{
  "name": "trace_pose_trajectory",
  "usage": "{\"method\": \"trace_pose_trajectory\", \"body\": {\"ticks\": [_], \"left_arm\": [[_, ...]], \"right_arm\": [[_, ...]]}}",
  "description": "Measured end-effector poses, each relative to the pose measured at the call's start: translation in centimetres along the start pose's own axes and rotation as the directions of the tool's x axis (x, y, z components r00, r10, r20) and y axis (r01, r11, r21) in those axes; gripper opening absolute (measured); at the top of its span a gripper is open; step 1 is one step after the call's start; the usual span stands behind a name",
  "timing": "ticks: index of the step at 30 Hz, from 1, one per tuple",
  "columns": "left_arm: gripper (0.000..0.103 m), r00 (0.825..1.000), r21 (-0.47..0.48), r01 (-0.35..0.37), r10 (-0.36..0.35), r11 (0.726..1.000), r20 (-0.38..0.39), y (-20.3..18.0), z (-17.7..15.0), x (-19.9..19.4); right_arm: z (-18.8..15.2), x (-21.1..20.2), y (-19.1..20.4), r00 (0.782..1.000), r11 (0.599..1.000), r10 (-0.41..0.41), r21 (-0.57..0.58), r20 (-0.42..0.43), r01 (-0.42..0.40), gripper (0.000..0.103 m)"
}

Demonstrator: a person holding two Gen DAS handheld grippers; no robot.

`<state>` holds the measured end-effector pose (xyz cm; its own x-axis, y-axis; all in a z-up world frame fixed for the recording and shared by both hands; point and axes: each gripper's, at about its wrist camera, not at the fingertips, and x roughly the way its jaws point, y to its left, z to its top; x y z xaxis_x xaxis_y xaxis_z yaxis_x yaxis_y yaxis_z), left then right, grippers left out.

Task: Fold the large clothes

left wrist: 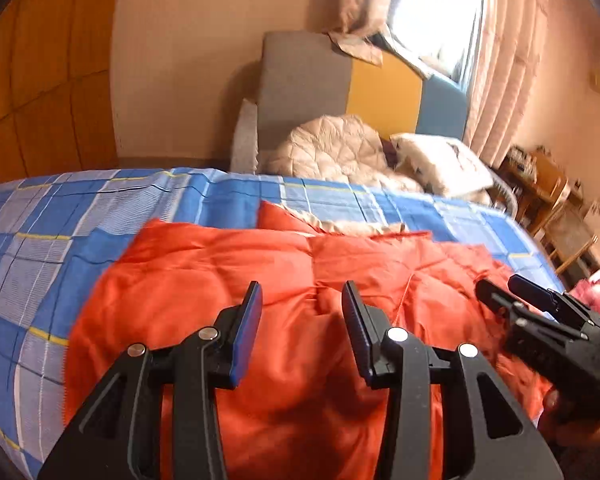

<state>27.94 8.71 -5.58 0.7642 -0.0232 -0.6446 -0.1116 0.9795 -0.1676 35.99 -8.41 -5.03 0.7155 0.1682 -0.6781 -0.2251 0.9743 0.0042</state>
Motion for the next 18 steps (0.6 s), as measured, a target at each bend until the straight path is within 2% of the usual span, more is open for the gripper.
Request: {"method": "trace_pose_trajectory", "body": {"ticks": [4,6,13,18], "left_arm": [[0.041,0.997,-0.005,-0.026,0.026,1.000,-0.077,-0.3,-0.7,3.6],[0.041,0.995,-0.016,-0.030,0.028,0.999,-0.100,0.1,-1.4,5.0],[0.041,0.995,-0.015,-0.034,0.032,0.999,-0.098,0.5,-2.9,6.8],[0.041,0.992,0.004,-0.059,0.059,0.998,-0.116,0.3,-3.2,7.4]], "right_arm": [[-1.1,2.9,-0.5,0.997,0.999,-0.052,-0.007,-0.064,0.052,0.059],[-1.5,3.7,-0.8,0.995,0.999,-0.048,0.002,-0.083,0.048,0.059],[-2.6,6.3,-0.7,0.991,0.998,-0.061,-0.008,-0.120,0.060,0.059],[-2.7,6.7,-0.2,0.987,0.997,-0.081,-0.027,-0.139,0.078,0.059]]}}
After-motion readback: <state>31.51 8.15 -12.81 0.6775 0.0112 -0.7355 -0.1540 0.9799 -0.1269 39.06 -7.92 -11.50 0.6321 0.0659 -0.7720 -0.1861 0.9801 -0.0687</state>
